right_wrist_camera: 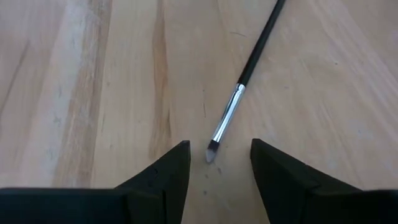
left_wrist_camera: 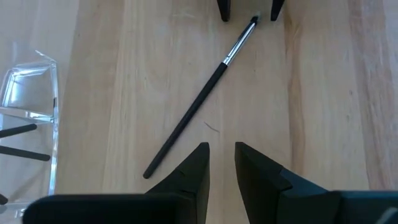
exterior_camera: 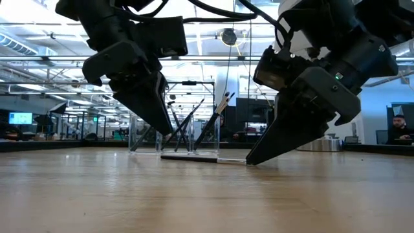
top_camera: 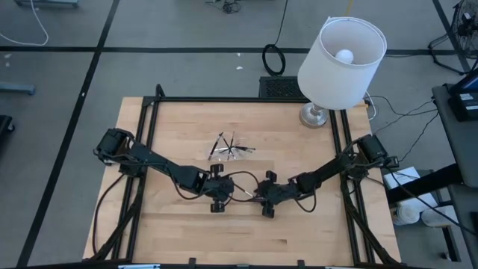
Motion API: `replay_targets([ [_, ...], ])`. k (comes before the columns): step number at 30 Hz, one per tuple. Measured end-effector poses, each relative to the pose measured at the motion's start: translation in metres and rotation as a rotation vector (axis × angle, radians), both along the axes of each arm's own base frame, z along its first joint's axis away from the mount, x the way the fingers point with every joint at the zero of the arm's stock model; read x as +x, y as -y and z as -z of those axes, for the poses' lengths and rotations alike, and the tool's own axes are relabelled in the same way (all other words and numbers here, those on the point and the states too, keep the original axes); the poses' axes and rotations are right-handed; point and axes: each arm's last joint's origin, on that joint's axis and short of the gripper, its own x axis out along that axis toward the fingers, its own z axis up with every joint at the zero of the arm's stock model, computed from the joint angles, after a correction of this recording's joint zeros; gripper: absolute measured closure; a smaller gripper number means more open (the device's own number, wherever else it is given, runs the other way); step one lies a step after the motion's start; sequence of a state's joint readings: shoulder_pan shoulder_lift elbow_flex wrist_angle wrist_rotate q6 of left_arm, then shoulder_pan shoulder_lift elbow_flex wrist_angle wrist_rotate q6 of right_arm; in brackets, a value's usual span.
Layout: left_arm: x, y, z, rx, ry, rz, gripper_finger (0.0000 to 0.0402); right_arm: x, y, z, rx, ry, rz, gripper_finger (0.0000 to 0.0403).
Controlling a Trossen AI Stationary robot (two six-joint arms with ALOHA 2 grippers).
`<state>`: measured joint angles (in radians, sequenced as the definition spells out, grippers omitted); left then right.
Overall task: Put items in baskets/containers
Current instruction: Put the black eyeshadow brush into the transparent organizer
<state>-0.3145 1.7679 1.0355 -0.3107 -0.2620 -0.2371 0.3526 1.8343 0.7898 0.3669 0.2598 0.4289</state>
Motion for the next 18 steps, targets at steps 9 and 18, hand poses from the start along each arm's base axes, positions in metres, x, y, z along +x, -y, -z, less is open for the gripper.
replay_targets([
  [9,0.0002,0.0,-0.0002,-0.004,0.002,-0.006,0.0316,-0.0013,0.0039,0.0024,-0.039,-0.035,-0.011,0.0252],
  [18,0.0002,0.0,-0.0002,-0.004,0.002,-0.007,0.0316,-0.0005,0.0095,0.0032,-0.057,-0.046,-0.01,0.0302],
])
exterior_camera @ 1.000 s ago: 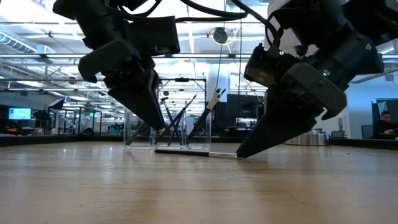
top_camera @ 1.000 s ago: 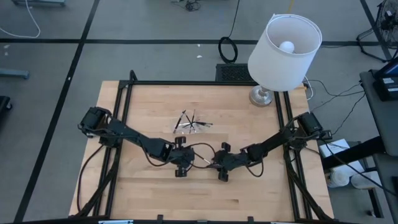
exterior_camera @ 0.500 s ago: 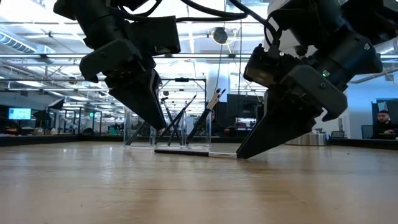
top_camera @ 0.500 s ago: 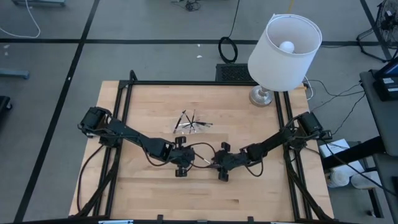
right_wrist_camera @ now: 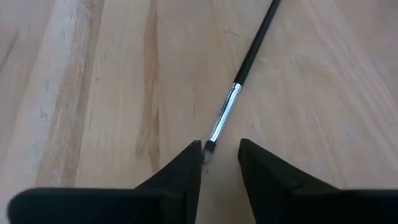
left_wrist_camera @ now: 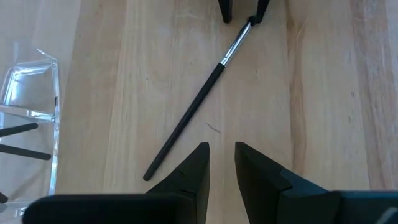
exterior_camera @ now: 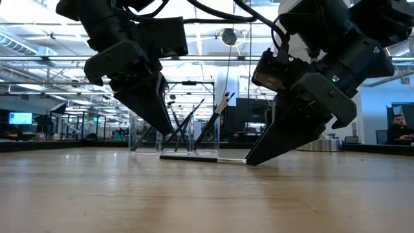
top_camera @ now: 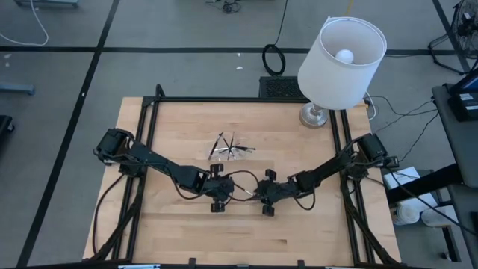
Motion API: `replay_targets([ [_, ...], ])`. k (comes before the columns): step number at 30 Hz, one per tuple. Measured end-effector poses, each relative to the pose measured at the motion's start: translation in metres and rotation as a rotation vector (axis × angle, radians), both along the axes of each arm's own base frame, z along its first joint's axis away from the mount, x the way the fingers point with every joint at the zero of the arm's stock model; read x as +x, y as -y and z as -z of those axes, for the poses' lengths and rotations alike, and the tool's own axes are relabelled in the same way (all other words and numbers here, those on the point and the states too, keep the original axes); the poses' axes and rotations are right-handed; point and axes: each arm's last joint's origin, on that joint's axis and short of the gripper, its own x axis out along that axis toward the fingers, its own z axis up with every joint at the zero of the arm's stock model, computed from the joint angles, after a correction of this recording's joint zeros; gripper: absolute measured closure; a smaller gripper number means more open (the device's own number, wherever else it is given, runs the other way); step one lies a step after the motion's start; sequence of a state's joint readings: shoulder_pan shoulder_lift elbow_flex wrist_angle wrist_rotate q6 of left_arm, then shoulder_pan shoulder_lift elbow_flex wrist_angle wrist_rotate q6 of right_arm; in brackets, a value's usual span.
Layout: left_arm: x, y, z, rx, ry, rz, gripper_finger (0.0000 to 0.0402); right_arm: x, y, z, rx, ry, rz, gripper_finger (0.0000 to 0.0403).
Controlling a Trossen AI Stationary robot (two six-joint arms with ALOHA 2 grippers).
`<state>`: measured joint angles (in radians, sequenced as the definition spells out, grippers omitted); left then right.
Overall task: Put items in baskets/containers
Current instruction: Put the black eyeshadow brush into the transparent organizer
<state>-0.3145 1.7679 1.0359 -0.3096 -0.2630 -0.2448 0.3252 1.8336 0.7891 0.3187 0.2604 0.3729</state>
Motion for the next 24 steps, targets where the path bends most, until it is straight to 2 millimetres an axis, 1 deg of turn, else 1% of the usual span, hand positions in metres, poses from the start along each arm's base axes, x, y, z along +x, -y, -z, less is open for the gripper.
replay_targets([
  [7,0.0,0.0,0.0,-0.001,0.0,-0.002,0.0316,0.0,0.001,0.001,-0.017,-0.008,-0.01,0.0343],
  [13,0.0,0.0,0.0,-0.003,0.0,-0.004,0.0316,-0.001,0.002,0.002,-0.027,-0.019,-0.011,0.0363],
  [16,0.0,0.0,0.0,-0.01,0.001,-0.015,0.0316,-0.003,0.005,0.004,-0.021,-0.01,-0.001,0.0373],
  [20,0.0,0.001,0.0,-0.011,0.0,-0.015,0.0316,-0.007,0.01,0.008,-0.012,-0.02,0.018,0.0396],
  [24,-0.001,0.001,0.0,-0.014,0.001,-0.017,0.0316,-0.013,0.016,0.014,-0.006,-0.045,0.039,0.0401],
])
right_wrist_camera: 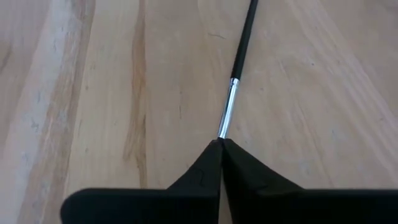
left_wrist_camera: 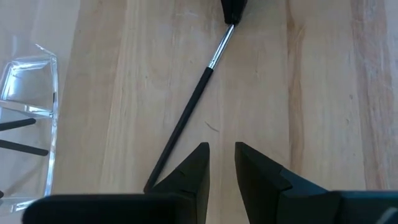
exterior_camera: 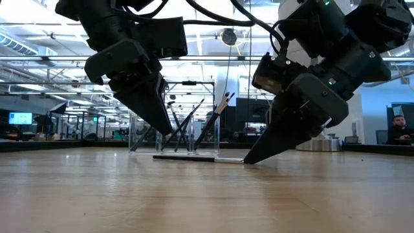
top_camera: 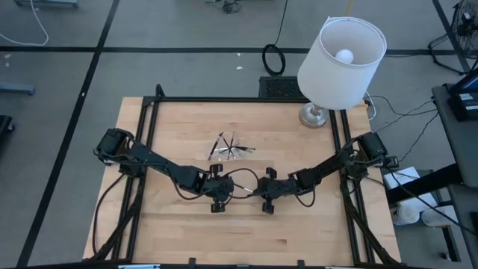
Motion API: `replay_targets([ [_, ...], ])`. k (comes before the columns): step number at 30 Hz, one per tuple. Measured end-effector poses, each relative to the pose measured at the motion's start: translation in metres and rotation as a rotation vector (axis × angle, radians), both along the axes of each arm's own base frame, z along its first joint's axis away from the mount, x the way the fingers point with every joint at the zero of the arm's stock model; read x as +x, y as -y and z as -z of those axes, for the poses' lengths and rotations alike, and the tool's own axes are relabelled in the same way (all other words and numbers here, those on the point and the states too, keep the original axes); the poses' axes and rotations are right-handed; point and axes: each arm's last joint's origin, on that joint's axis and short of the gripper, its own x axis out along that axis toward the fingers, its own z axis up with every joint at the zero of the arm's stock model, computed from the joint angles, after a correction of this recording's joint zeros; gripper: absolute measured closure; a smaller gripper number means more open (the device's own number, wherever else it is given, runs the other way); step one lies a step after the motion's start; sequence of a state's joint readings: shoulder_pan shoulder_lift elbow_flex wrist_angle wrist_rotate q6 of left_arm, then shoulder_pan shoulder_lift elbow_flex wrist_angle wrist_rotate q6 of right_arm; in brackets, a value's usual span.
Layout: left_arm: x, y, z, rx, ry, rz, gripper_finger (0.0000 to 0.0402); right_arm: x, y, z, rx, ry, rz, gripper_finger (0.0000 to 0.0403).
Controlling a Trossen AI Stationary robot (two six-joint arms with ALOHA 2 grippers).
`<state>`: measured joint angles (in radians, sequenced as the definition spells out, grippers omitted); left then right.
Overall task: Put items in baskets/containers
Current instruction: Put the black eyeshadow brush into the transparent organizer
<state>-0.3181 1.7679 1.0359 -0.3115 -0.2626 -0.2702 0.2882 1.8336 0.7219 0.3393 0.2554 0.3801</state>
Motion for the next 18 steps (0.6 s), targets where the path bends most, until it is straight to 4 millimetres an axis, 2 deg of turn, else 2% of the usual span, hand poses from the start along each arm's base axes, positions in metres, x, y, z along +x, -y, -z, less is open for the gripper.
replay_targets([
  [4,-0.001,0.003,0.0,-0.001,0.0,0.007,0.0316,0.001,0.0,-0.001,-0.041,-0.003,-0.043,0.0402],
  [9,-0.004,0.01,0.0,-0.01,-0.001,0.015,0.0316,0.0,0.0,-0.015,-0.076,0.014,-0.09,0.0403],
  [13,-0.007,0.02,0.0,-0.022,-0.003,0.022,0.0316,-0.001,0.001,-0.035,-0.119,-0.01,-0.117,0.0403],
  [18,-0.013,0.032,0.001,-0.036,-0.006,0.024,0.0316,0.002,0.0,-0.072,-0.167,0.015,-0.134,0.0403],
])
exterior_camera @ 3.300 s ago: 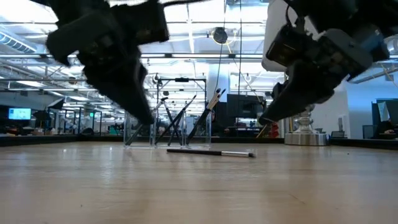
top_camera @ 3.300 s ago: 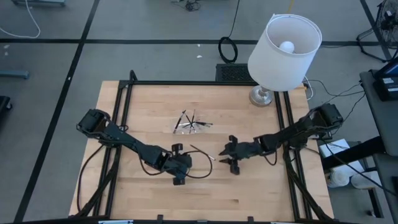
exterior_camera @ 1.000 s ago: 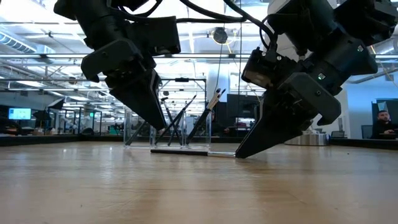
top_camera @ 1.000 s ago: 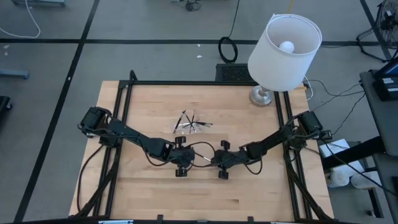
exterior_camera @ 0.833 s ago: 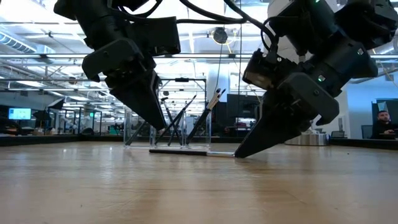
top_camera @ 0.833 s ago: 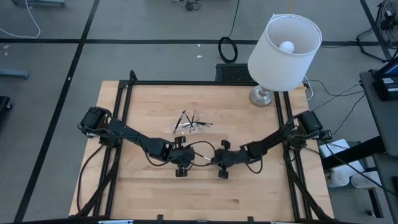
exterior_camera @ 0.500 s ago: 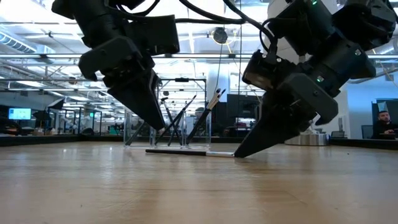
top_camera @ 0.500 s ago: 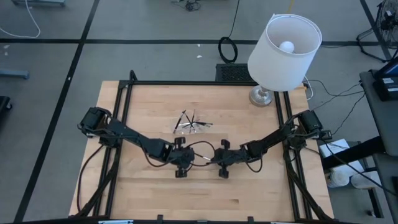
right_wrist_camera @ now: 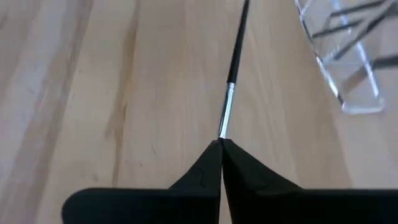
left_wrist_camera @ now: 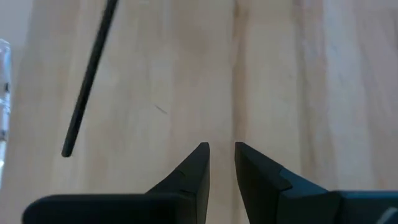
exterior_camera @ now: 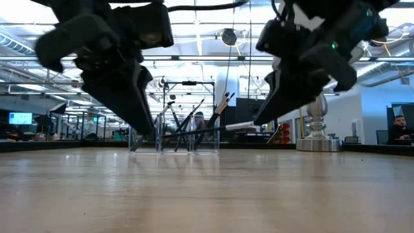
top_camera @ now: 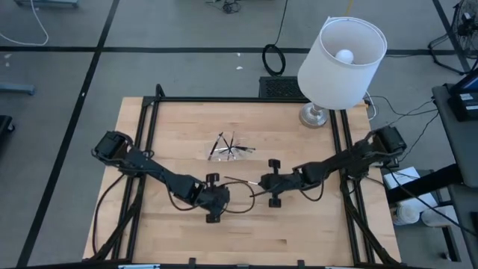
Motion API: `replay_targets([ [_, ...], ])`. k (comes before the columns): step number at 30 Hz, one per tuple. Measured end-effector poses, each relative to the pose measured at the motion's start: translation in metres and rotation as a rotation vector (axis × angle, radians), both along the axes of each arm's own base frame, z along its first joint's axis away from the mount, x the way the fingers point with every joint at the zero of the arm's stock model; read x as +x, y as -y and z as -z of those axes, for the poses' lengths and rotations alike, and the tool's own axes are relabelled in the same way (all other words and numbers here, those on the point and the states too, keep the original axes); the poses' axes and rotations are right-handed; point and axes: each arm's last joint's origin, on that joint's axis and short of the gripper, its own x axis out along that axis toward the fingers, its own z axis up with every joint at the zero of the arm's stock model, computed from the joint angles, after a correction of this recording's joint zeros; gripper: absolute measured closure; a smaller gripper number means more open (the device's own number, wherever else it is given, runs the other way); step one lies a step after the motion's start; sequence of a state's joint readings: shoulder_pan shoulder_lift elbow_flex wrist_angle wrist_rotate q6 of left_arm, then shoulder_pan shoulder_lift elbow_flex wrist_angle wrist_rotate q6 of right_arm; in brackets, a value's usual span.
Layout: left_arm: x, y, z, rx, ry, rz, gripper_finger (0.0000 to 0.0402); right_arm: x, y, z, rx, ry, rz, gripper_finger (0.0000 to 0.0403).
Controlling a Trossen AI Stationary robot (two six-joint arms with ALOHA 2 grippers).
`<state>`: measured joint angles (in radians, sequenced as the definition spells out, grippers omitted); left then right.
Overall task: Put items in baskets/containers
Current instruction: Put the black eyeshadow brush into the transparent organizer
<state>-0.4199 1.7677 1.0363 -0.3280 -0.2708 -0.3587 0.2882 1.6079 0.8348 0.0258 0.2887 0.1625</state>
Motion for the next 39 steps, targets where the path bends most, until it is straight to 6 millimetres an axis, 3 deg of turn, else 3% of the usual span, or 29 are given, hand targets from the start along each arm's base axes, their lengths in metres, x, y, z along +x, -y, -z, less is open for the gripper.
replay_targets([
  [5,-0.007,0.011,0.001,-0.008,-0.022,-0.003,0.0316,0.0,-0.002,-0.03,-0.025,0.033,-0.043,0.0403],
  [11,-0.021,0.024,0.003,-0.004,-0.075,-0.01,0.0316,-0.001,-0.002,-0.063,-0.074,-0.045,-0.072,0.0403],
  [17,-0.039,0.041,0.006,-0.003,-0.144,-0.027,0.0316,0.003,-0.001,-0.103,-0.215,-0.102,-0.08,0.0403],
  [24,-0.057,0.06,0.008,-0.026,-0.169,-0.044,0.0316,0.009,0.013,-0.151,-0.344,-0.119,-0.084,0.0403],
  [32,-0.065,0.071,0.008,-0.049,-0.166,-0.05,0.0316,0.032,0.039,-0.196,-0.442,-0.23,-0.067,0.0403],
  [39,-0.065,0.071,0.007,-0.038,-0.155,-0.054,0.0316,0.07,0.059,-0.206,-0.531,-0.422,-0.113,0.0403],
])
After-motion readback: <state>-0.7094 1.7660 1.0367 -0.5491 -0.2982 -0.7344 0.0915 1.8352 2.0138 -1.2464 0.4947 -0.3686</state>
